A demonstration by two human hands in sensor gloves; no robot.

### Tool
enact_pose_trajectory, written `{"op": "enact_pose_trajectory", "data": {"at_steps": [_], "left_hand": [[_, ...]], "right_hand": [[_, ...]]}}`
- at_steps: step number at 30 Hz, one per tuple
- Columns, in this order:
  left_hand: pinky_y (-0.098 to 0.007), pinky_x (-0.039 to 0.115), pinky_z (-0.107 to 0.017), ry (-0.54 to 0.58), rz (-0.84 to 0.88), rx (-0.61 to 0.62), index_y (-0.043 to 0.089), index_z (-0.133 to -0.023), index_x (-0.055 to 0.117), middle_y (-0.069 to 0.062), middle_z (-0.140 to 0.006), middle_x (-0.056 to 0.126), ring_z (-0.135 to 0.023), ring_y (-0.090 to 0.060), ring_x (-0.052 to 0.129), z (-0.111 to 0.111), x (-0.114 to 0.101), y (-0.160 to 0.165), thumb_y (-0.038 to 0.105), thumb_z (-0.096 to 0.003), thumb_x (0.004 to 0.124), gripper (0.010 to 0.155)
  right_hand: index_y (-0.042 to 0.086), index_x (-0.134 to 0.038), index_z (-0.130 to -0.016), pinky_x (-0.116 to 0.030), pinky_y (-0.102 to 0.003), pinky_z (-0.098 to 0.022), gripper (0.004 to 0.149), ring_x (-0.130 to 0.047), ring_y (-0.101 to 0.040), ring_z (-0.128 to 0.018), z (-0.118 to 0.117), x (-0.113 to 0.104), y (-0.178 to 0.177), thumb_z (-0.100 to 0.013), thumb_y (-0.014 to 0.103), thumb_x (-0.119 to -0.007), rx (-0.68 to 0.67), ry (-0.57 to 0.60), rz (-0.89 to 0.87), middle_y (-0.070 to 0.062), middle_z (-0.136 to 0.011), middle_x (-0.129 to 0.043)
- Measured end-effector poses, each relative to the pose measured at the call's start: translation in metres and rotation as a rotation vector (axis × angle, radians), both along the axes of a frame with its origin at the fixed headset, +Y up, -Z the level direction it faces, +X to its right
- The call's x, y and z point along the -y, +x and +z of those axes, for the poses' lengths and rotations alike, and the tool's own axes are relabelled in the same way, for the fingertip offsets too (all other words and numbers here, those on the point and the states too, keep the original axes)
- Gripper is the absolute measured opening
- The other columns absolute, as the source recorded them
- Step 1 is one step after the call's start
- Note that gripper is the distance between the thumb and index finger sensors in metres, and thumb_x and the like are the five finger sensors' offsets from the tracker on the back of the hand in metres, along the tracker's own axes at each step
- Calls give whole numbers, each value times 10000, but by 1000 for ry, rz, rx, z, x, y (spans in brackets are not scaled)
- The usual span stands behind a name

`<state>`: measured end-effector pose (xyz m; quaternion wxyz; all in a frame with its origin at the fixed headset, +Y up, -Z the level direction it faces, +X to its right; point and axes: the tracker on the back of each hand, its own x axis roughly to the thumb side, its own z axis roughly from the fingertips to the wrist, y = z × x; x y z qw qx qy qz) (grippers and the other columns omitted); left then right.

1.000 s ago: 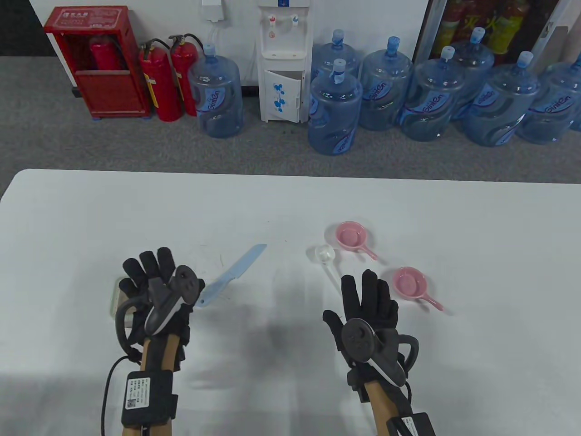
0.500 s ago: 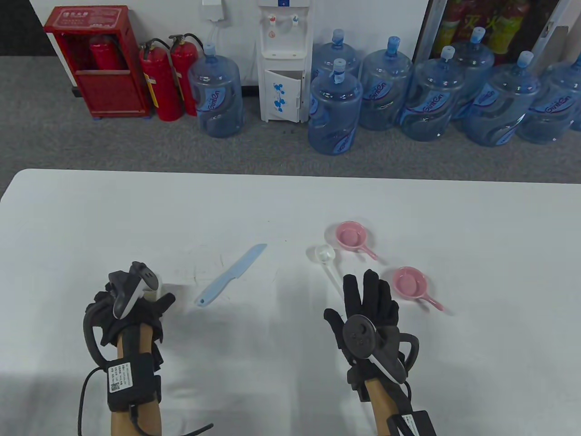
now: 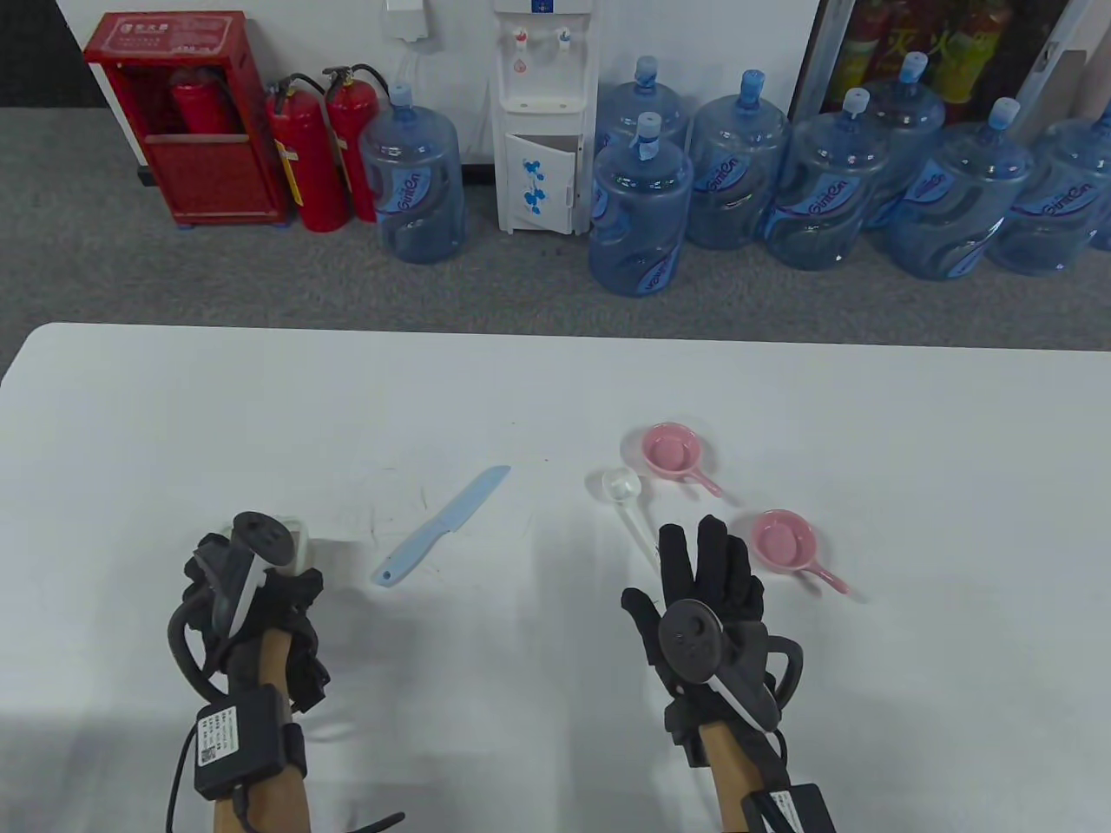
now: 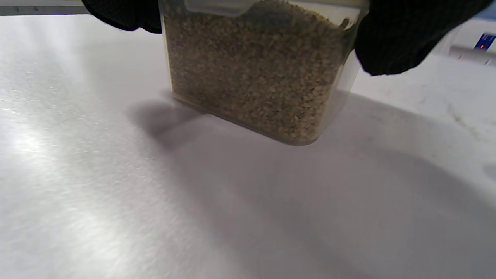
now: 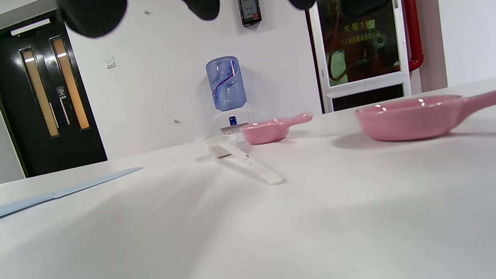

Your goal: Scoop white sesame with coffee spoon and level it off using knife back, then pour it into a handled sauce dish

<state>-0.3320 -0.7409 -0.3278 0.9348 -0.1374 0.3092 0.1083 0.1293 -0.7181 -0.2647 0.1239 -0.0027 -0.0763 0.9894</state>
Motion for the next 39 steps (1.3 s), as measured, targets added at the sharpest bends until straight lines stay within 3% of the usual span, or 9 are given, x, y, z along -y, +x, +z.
{"op": "enact_pose_trajectory", "data": {"at_steps": [3,8,11,17,25,29,35,39], "left_hand": [[-695,543,-763,15,17,58,-46,-1153,176,-348,-1222,271,-1059,-621,512,0,-9,-2,612,-426,865,1198],[-686,560,-767,114,-52,208,-34,-1158,206,-331,-1232,298,-1067,-605,542,0,-45,11,626,-413,870,1197],[-679,549,-783,229,3,431,-16,-1165,209,-297,-1248,304,-1091,-577,543,2,-64,29,640,-409,871,1200],[-689,519,-799,287,52,743,18,-1179,199,-259,-1268,296,-1129,-551,521,10,-77,90,637,-413,893,1204],[-680,479,-823,237,98,1155,104,-1189,204,-177,-1295,286,-1167,-487,511,19,-57,173,656,-385,875,1184],[-670,461,-834,80,98,1315,134,-1189,176,-134,-1304,245,-1189,-467,452,21,-38,209,638,-383,885,1186],[-660,454,-841,-74,61,1420,198,-1187,146,-67,-1301,201,-1207,-419,391,24,-14,235,635,-370,897,1193],[-659,459,-840,-74,72,1412,211,-1183,136,-61,-1292,187,-1206,-409,380,24,-4,237,636,-364,893,1193]], "right_hand": [[255,-271,-1236,-370,-697,-764,809,-190,-466,-1124,0,0,1,-594,660,-550,1,-1,-4,-186,-1241,-64],[257,-272,-1236,-370,-696,-764,807,-188,-467,-1123,0,0,0,-594,660,-549,-2,0,-5,-187,-1241,-64],[255,-271,-1237,-371,-696,-763,810,-189,-466,-1124,0,0,0,-593,660,-550,-3,3,-5,-185,-1242,-65],[253,-272,-1236,-378,-697,-762,808,-214,-466,-1120,0,0,1,-594,658,-550,-6,-4,-4,-189,-1241,-70],[253,-280,-1236,-382,-697,-760,803,-215,-469,-1120,1,1,0,-593,658,-538,-20,-8,-13,-190,-1242,-77],[252,-280,-1237,-383,-697,-761,804,-216,-468,-1121,1,1,0,-593,657,-540,-24,-14,-15,-190,-1243,-79],[252,-284,-1237,-384,-698,-761,801,-219,-467,-1122,1,2,-1,-593,656,-539,-28,-23,-18,-188,-1245,-84],[252,-282,-1238,-378,-699,-761,802,-219,-469,-1121,0,2,-1,-594,656,-538,-30,-30,-19,-189,-1245,-84]]}}
